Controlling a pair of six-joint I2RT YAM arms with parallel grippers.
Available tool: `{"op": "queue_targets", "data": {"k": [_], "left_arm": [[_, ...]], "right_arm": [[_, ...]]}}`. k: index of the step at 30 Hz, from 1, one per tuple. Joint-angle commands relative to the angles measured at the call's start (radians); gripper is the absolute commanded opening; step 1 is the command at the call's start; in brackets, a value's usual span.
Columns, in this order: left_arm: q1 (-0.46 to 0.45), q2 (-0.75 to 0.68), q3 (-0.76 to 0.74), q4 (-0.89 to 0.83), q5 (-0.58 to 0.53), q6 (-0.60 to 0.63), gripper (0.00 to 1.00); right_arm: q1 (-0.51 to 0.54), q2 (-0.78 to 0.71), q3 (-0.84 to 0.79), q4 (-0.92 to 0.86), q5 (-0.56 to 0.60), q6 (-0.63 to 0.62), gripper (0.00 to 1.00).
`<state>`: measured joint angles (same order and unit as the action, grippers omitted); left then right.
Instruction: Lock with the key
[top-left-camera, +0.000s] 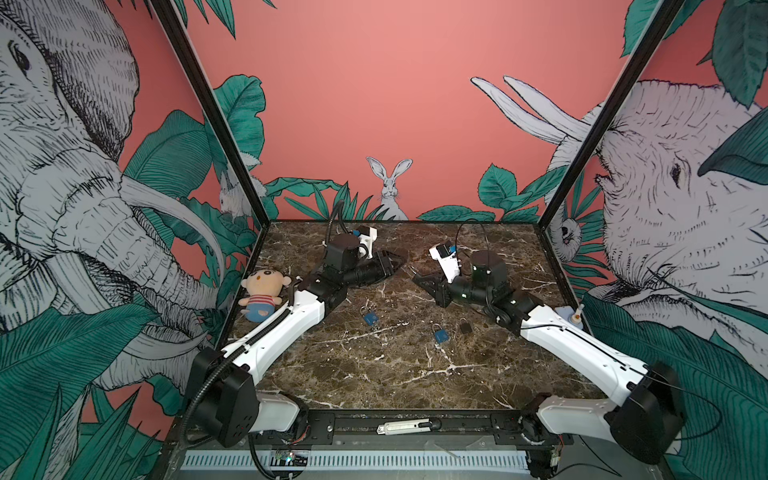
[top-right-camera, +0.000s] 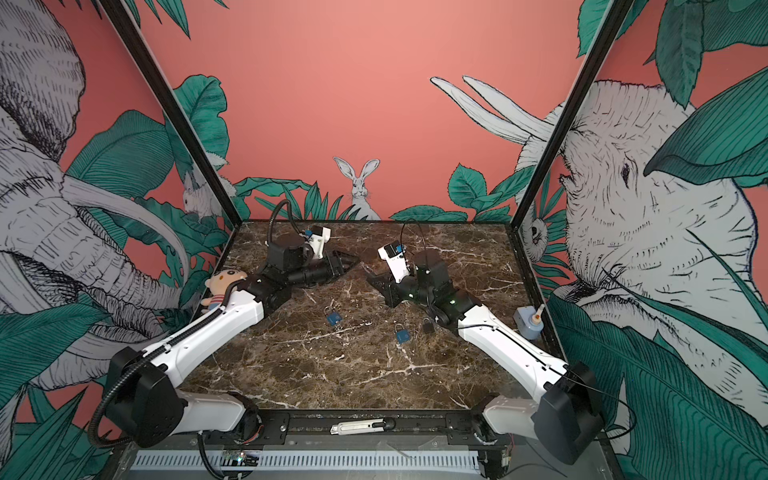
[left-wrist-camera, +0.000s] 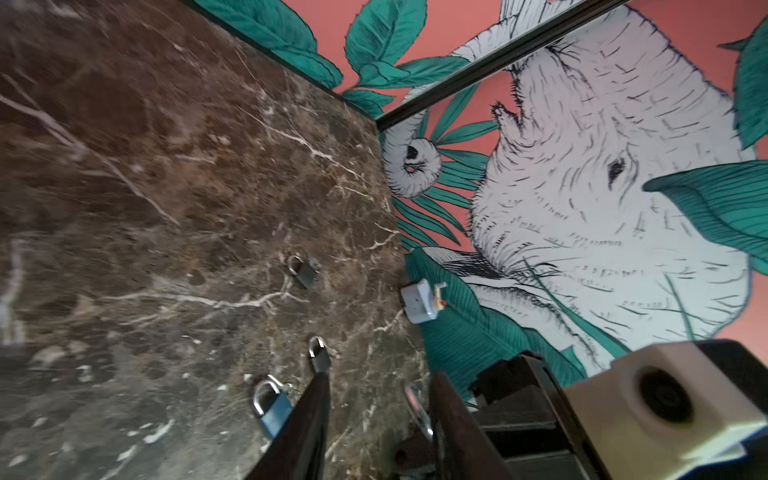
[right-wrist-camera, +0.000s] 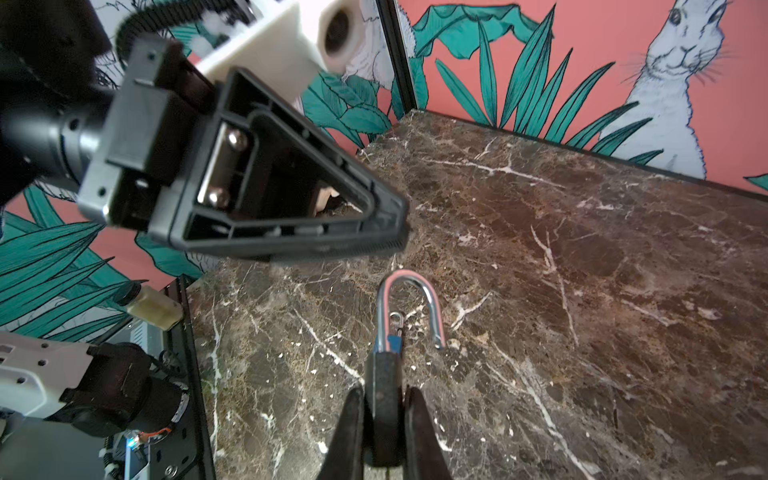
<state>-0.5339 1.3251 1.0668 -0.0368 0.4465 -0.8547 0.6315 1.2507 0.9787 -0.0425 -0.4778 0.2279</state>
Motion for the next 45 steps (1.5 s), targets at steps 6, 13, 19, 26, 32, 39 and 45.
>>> {"op": "queue_targets", "data": {"k": [6, 13, 19, 26, 32, 39, 45], "left_arm": [[0.008, -0.051, -0.014, -0.002, 0.031, 0.311, 0.36], [0.008, 0.014, -0.041, 0.162, 0.265, 0.247, 0.38], [0.008, 0.047, -0.08, 0.225, 0.381, 0.183, 0.37], [0.008, 0.013, -0.098, 0.193, 0.394, 0.201, 0.36], [0.009, 0.005, -0.108, 0.194, 0.408, 0.202, 0.33], [0.014, 0.003, -0.11, 0.203, 0.366, 0.209, 0.32], [0.04, -0.016, -0.117, 0.265, 0.31, 0.167, 0.33]], "right_arm": [[-0.004, -0.048, 0.044, -0.178, -0.131, -0.012, 0.0], [-0.009, -0.003, 0.086, -0.225, -0.184, -0.004, 0.0], [-0.045, 0.029, 0.089, -0.144, -0.254, 0.068, 0.0], [-0.091, 0.048, 0.095, -0.11, -0.297, 0.107, 0.0], [-0.101, 0.051, 0.094, -0.108, -0.301, 0.115, 0.0], [-0.104, 0.052, 0.095, -0.105, -0.321, 0.125, 0.0], [-0.103, 0.058, 0.091, -0.116, -0.323, 0.123, 0.0]]}}
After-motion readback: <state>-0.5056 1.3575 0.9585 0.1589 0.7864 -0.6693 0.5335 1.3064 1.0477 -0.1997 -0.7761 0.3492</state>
